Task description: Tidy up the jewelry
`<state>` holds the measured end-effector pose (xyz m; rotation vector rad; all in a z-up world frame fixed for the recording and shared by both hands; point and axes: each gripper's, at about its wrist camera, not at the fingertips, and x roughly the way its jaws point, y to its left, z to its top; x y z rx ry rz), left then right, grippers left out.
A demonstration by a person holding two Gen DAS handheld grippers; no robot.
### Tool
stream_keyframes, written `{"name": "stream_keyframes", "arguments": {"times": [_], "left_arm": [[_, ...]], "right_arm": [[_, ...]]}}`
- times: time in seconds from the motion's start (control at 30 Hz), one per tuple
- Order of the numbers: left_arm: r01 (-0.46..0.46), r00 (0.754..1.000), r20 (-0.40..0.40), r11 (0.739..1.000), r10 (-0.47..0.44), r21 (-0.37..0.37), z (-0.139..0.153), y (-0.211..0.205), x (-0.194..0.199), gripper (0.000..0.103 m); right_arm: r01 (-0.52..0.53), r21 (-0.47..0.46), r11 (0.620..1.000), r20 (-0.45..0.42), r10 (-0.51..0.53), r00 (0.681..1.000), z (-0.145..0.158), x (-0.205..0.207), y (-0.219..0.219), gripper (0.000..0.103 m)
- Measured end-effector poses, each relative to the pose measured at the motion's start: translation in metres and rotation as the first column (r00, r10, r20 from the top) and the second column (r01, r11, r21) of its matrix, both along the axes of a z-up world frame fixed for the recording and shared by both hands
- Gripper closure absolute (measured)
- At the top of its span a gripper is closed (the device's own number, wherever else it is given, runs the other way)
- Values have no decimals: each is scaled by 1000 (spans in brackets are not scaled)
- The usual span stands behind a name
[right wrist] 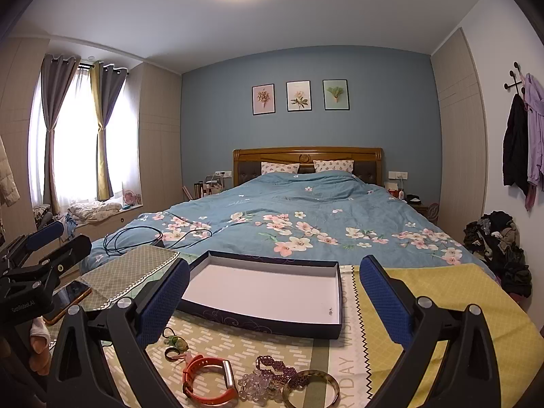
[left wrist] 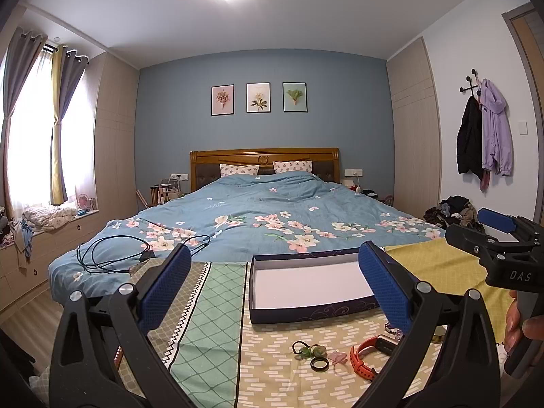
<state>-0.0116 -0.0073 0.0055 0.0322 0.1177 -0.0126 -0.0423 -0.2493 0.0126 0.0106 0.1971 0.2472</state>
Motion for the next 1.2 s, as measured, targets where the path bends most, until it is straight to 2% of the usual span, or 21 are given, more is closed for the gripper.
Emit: {"name": "stream_keyframes", "arguments": {"times": [1.2], "left_arm": [[2,1000,0,1000,-2,2,-2,-1,1,6]], "right_arm": [[-7,2,1000,-7,7,1000,-3,2,3,6]]}}
